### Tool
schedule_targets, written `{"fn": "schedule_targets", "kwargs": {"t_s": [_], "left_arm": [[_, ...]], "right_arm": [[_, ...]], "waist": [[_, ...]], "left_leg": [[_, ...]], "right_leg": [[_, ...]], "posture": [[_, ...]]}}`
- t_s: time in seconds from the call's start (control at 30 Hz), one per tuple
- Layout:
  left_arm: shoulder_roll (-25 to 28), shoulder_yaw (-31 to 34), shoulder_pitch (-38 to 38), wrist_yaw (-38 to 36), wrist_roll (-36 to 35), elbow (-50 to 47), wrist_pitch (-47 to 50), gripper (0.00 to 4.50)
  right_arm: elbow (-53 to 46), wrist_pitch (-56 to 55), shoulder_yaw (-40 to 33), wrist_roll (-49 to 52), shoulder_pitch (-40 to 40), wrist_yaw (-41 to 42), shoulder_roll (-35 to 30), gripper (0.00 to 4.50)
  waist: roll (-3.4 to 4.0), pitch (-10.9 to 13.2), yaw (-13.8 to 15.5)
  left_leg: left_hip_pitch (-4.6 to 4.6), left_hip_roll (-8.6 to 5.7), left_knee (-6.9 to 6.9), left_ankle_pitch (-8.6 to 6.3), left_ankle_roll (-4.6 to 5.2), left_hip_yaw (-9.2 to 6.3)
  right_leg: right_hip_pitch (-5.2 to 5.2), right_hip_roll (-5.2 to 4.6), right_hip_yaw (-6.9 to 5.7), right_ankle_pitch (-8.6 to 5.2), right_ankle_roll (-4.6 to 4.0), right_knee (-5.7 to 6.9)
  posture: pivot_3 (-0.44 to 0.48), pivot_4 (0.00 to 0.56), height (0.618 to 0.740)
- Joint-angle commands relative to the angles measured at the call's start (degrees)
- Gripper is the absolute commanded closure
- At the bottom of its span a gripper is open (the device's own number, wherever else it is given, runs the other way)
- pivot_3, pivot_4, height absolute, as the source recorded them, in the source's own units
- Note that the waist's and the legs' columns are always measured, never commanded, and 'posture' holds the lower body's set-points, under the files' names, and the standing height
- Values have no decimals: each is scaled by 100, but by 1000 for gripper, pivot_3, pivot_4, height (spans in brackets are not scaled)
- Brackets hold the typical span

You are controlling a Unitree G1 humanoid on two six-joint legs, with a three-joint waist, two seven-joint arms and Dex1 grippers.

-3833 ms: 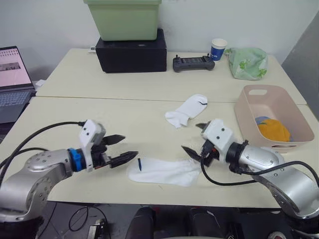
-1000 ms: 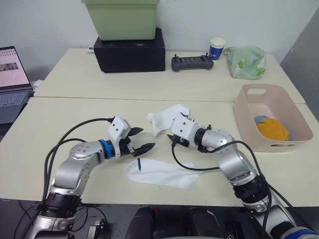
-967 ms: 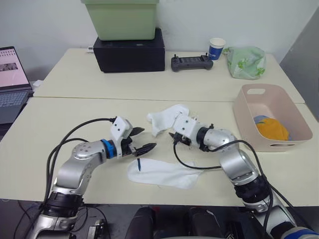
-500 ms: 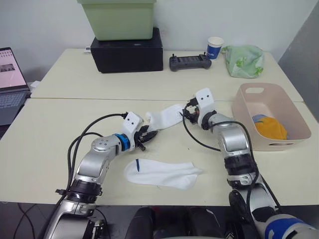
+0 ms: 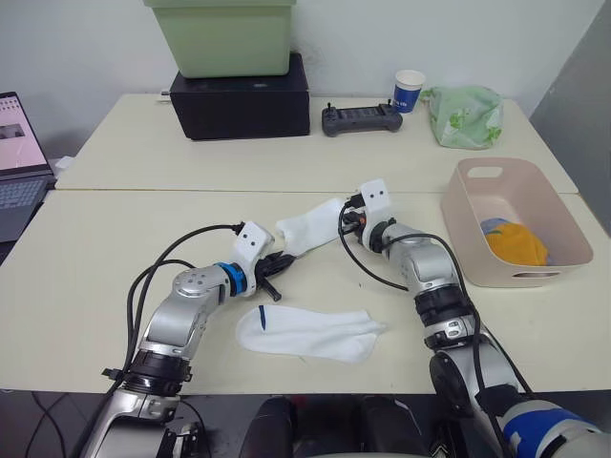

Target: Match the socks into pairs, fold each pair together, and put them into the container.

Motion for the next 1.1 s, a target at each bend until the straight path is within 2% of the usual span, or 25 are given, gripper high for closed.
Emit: {"fn": "schedule_targets", "kwargs": {"t_s": [0.03,0.13,0.27,0.43,0.63,0.77,0.87,0.97,1.0,1.1], "left_arm": [[20,169,-44,83,54,-156,-252,4500],[-27,206,-181,80,52,-73,-469,4500],[-151,150,-472,-9,53,191,-691,4500],[-549,-231,-1320,-307,401,1408,-1657,4500],[-1126,-393,-2429,-608,752,3291,-2959,4500],[-1303,-361,-2804,-621,974,4408,-3626,4500],[-1317,-295,-2900,-622,1058,4864,-3906,4500],[-1262,-197,-2903,-527,1100,5172,-4061,4500],[-1239,-171,-2897,-514,1112,5252,-4116,4500],[-1194,6,-2862,-667,961,5297,-4136,4500]], "right_arm": [[-1013,209,166,121,262,58,-67,4443],[-2231,765,254,213,737,-76,-72,4443],[-3813,1678,-37,465,1304,-537,140,4443],[-5449,2785,-250,875,2132,-980,555,4443],[-6353,3359,-480,1276,2728,-1454,1155,4443],[-6513,3505,-643,1594,3022,-1729,1382,4443],[-6505,3529,-605,1742,3131,-1926,1430,4443],[-6561,3637,-344,1880,3322,-2022,1300,3834],[-6624,3696,-219,1935,3384,-1999,1172,3496],[-7008,3725,350,1926,3515,-1706,162,2445]], "waist": [[0,0,2],[0,0,14],[0,0,42],[0,0,131],[0,0,135],[0,0,86],[0,0,42],[0,0,35],[0,0,34],[1,0,16]], "left_leg": [[-1,0,0,-1,1,-1],[-3,0,0,-1,2,-1],[-7,-1,0,-1,2,-3],[-7,-2,0,-1,2,-6],[-10,-8,2,-1,2,0],[-9,-4,-6,-1,3,-1],[-9,-3,-7,-2,3,-2],[-12,-3,-7,-1,3,-5],[-12,-3,-7,-2,4,-6],[-20,-3,-6,-2,4,-7]], "right_leg": [[0,0,0,0,0,0],[-1,-1,0,0,0,0],[-3,-1,-2,0,0,0],[1,-1,-6,0,0,-4],[-3,-2,0,0,1,-4],[-7,1,1,0,2,-4],[-10,4,1,0,1,-2],[-11,4,-1,0,2,-2],[-10,4,-2,0,2,-4],[-14,4,-2,-1,2,-5]], "posture": [[0,150,720],[0,150,720],[0,150,720],[0,150,720],[0,150,720],[0,150,720],[0,150,720],[0,150,720],[0,150,720],[0,150,720]]}}
